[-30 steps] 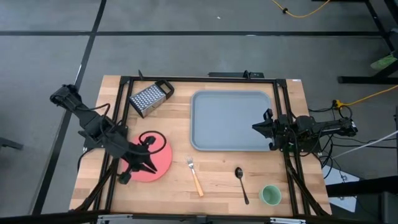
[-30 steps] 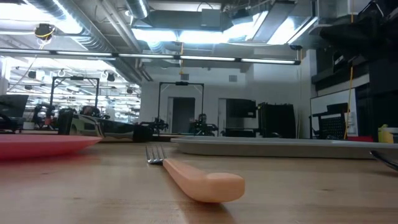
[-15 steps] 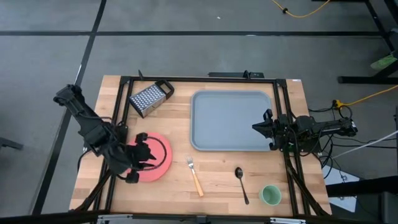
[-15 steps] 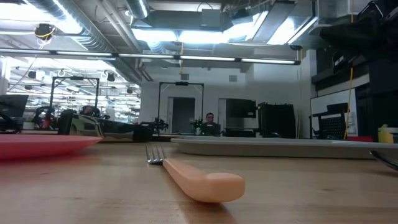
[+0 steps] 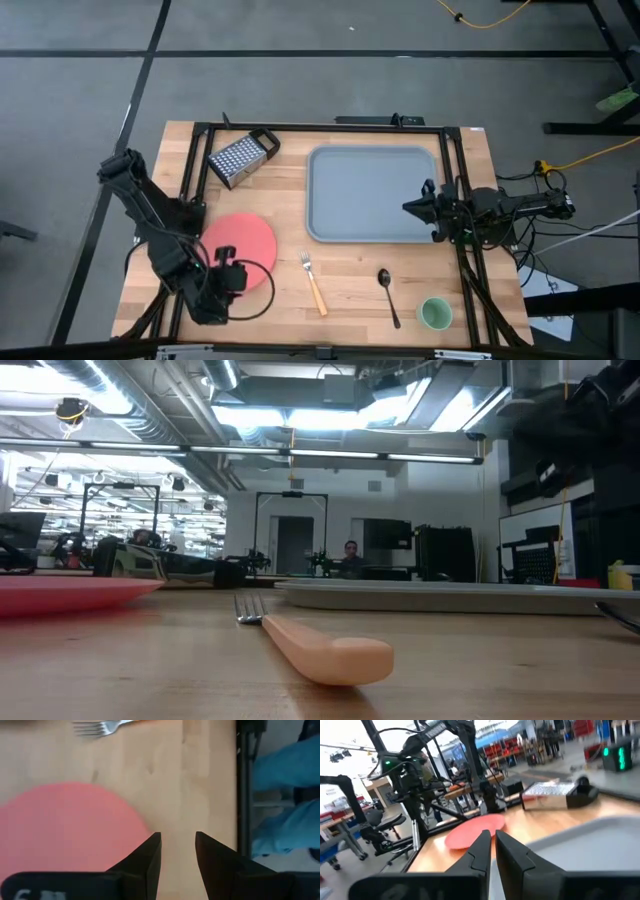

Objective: Pick and place plate/cup/fork/spoon on tray
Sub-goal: Put the pink plate on the gray serving tray

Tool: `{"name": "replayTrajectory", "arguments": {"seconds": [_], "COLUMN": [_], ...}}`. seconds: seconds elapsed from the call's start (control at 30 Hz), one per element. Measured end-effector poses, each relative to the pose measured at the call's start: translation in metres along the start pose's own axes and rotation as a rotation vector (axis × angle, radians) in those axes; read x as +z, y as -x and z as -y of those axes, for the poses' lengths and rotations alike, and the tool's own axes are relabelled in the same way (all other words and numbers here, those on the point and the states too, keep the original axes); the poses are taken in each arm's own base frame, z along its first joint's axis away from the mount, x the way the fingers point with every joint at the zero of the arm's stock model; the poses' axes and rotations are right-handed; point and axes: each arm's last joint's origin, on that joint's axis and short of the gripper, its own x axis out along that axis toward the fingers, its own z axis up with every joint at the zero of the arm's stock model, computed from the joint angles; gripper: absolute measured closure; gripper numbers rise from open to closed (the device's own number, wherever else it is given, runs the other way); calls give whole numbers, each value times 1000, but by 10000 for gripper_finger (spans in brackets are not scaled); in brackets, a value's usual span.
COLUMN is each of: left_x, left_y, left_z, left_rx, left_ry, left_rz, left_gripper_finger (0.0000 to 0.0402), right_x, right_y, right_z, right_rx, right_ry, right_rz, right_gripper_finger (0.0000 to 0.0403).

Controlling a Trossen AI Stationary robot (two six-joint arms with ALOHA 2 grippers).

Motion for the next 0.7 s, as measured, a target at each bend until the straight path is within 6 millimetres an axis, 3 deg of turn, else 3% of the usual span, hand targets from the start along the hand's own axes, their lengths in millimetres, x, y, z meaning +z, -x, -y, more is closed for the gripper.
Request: {"name": "replayTrajectory", "arguments": {"seconds": [0.47,0.7], "left_x": [12,4], "left_y": [-65,-95], "left_z": [41,30], "left_rx": [-88,60], "left_ry": [117,208], "left_rz": [172,68], "left_gripper_finger": [288,288], "right_x": [-3,-3], "right_y": [0,0], "right_z": [0,0], "right_rx": [36,37], "right_ry": [-66,-64], "right_rz": [-49,-51], "right_gripper_finger": [371,371]}}
